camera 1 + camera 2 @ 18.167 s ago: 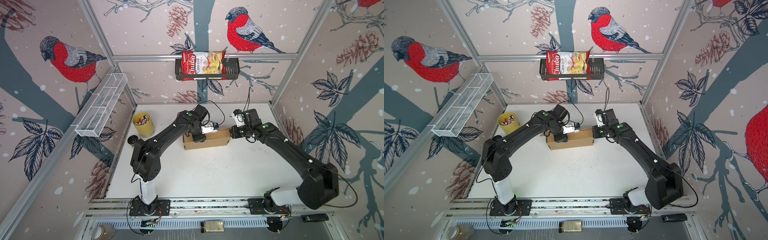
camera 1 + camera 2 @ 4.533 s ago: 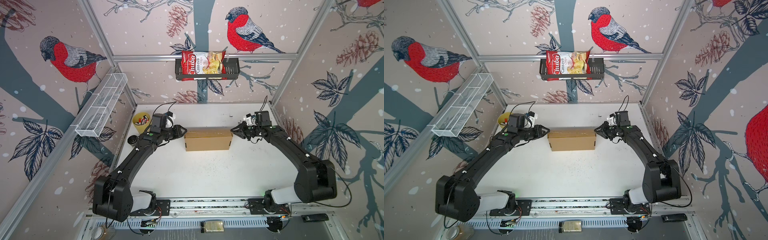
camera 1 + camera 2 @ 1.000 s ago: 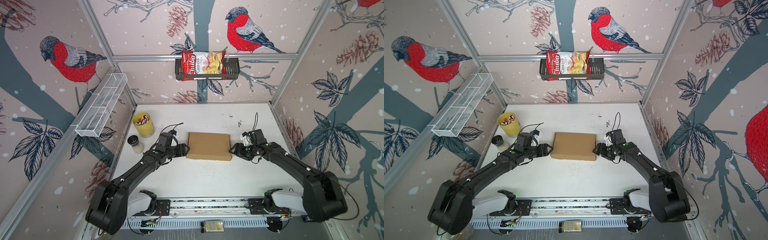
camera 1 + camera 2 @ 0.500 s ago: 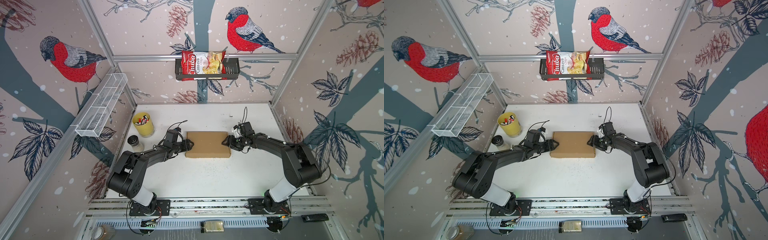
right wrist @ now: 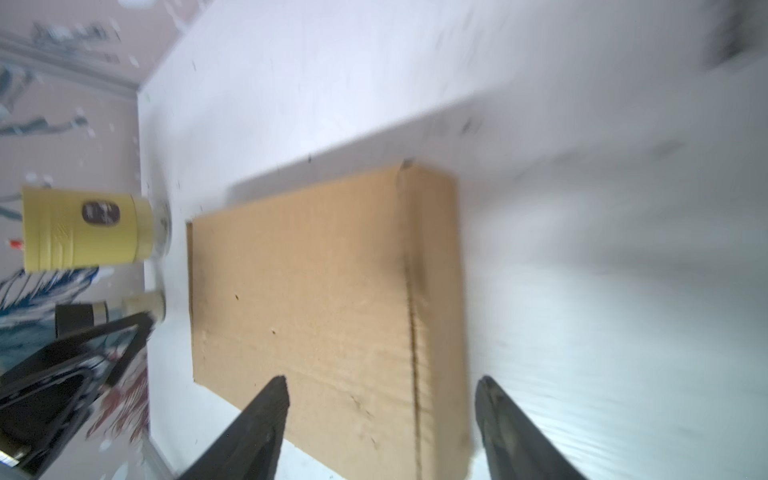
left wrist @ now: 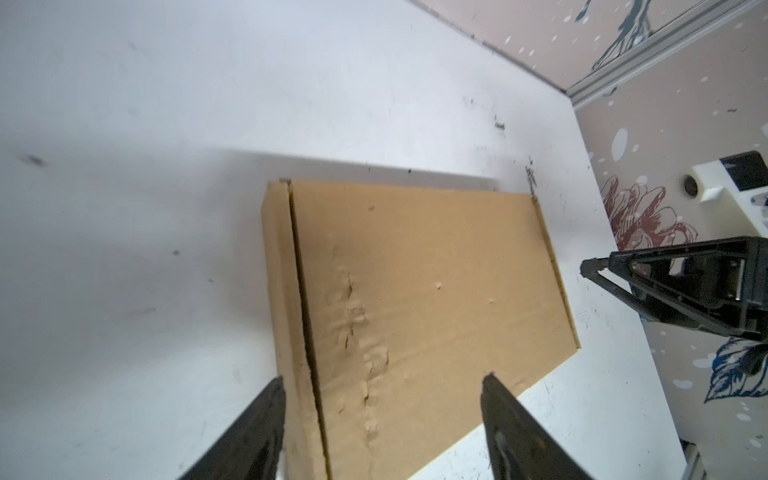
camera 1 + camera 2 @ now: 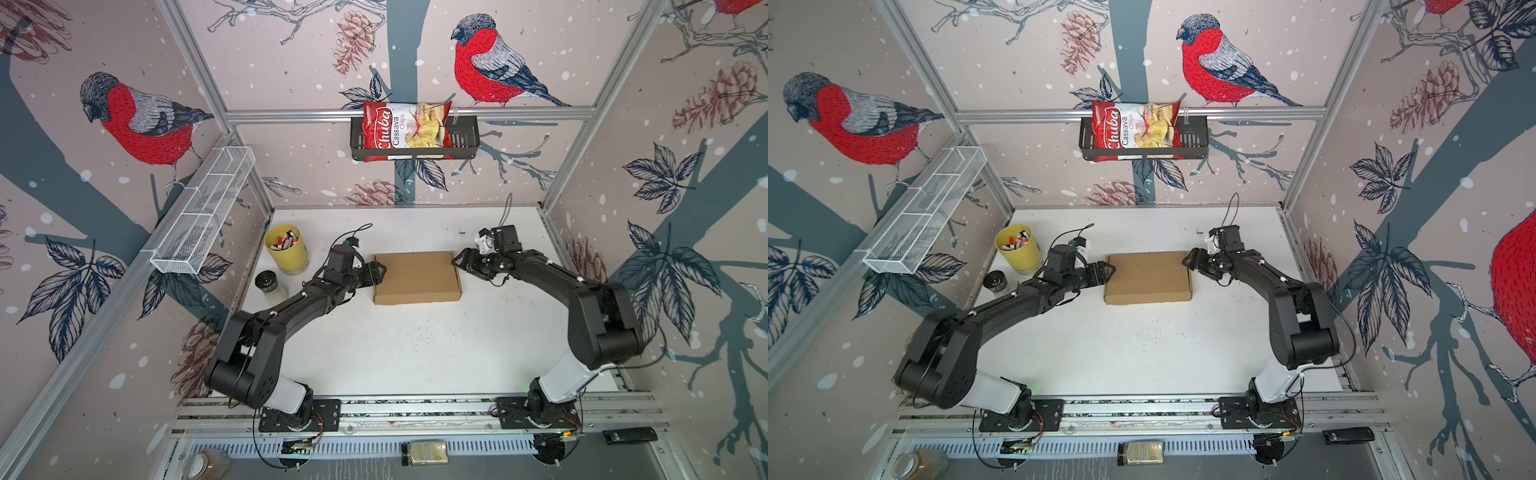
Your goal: Fold the paper box
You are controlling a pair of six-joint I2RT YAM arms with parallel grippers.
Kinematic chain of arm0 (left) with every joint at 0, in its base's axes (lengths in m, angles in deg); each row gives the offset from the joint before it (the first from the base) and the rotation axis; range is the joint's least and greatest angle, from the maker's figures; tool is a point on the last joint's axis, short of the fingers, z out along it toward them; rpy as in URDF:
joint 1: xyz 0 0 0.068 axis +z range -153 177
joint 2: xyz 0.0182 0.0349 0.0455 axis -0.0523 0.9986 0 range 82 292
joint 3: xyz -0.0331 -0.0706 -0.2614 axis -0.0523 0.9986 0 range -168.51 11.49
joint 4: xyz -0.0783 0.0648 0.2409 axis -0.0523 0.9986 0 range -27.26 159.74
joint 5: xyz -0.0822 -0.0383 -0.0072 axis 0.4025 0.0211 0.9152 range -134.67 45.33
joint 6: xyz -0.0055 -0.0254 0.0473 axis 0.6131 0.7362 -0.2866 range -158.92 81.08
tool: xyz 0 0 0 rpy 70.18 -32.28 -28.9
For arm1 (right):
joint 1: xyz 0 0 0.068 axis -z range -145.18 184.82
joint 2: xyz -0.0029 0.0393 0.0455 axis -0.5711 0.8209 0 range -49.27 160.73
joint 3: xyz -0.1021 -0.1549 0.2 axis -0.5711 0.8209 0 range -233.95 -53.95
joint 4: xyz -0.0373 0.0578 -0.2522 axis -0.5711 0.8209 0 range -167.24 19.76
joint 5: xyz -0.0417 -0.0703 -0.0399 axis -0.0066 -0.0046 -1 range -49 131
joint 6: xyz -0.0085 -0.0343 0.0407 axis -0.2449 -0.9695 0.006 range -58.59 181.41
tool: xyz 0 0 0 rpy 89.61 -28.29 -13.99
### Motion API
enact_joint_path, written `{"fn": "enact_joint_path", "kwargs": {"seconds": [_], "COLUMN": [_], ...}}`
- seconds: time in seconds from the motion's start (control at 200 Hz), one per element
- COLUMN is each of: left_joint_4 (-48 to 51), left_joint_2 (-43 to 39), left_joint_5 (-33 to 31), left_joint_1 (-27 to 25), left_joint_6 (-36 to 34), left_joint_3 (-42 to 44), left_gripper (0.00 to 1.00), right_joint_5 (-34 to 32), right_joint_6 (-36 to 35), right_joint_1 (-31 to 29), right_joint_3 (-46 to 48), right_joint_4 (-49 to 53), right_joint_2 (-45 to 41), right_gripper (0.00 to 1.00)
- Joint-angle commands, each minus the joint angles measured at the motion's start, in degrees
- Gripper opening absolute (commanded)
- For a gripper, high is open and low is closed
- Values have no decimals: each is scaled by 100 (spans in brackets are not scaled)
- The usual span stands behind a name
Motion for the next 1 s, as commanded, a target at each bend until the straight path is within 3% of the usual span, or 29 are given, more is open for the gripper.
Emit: {"fn": "enact_joint_path", "kwargs": {"seconds": [0.0,0.165,0.315,0.465,0.635,0.816,0.896,0.996], "left_joint_4": [249,-584,-2015,-2156,-2635,-3771,-4092,-4784], "left_joint_2": [-564,-1471,-2210,-2694,-3009,-2509,-2298,-2039], "left_joint_5": [-877,-2160,-3159,-3928,-4325,-4661,-4945,-4721], "left_joint_1": [16,16,16,30,99,461,542,659], "left_joint_6": [-462,-851,-1567,-1876,-2387,-2524,-2595,-2854], "left_joint_3": [120,898,1988,2286,2747,3312,3517,3838], "left_gripper": [76,78,79,80,81,81,81,82], "right_joint_5": [-420,-1526,-2384,-3029,-4000,-4728,-4773,-4418], "right_joint_6": [-10,108,79,-374,-1000,-1390,-1491,-1716], "right_joint_1": [295,615,661,661,669,695,767,879], "right_joint_3": [266,695,1513,1769,2247,3064,3380,3874], "right_joint_4": [-246,-979,-2516,-2802,-3270,-4361,-4715,-5678], "right_joint_2": [-494,-1314,-2125,-2474,-2700,-2512,-2408,-2245], "right_gripper": [74,77,79,82,85,87,87,87]}}
